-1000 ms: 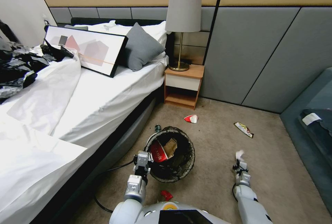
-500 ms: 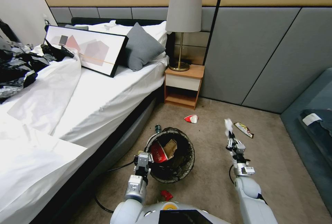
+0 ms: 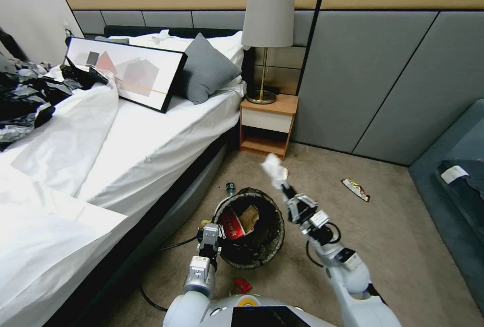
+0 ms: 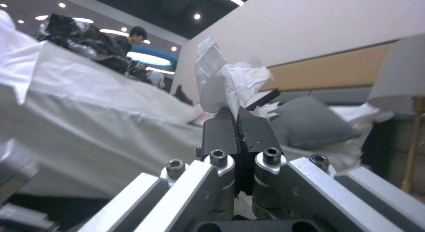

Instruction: Pick up the trash bin, then pick up the garbage from the floor and place it into the trash bin.

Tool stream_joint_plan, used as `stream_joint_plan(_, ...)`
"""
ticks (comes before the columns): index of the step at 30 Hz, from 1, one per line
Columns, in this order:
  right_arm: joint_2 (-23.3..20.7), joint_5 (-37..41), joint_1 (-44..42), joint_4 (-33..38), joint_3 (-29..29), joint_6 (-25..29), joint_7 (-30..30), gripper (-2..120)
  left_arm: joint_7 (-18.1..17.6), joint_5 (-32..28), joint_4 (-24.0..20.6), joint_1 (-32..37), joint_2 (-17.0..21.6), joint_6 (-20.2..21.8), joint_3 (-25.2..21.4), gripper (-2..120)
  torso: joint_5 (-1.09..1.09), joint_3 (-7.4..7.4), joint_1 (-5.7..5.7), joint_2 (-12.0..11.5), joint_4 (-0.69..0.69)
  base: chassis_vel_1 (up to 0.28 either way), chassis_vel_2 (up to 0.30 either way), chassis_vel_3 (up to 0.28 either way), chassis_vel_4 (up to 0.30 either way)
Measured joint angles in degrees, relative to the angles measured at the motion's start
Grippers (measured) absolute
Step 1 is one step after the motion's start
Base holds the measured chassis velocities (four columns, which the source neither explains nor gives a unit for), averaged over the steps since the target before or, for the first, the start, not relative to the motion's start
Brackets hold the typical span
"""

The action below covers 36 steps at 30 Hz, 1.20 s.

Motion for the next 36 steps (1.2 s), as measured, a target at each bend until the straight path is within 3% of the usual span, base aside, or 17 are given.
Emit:
stream_joint_plan(5,0.8,-2.7,-0.9,-5.1,-4.0,0.7,0.4,0,0.0,0.2,0.0,0.1,-0.1,-0.1,-0.1,0,0.00,0.00,0.00,0.0,-0.01,0.000,0.000,0.000,0.000)
stream_joint_plan(12,2.0,-4.1,-1.3,-8.9,-4.7,2.0,0.4,0,0.0,0.2,-0.1,0.0,-0.1,-0.1,-0.1,0,0.00,0.00,0.00,0.0,0.00,0.000,0.000,0.000,0.000)
stream_joint_plan(33,2.4,-5.2,-2.3,-16.3,-0.6,5.7,-1.5,0,0.0,-0.8,-1.0,-0.6,0.2,0.2,-0.7,0,0.01,0.00,0.00,0.0,0.00,0.000,0.000,0.000,0.000)
stream_joint_plan(36,2.3,-5.1,-2.4,-16.2,0.0,5.7,-2.3,7,0.0,-0.8,-1.0,-0.6,0.1,0.2,-0.7,0,0.01,0.00,0.00,0.0,0.00,0.000,0.000,0.000,0.000)
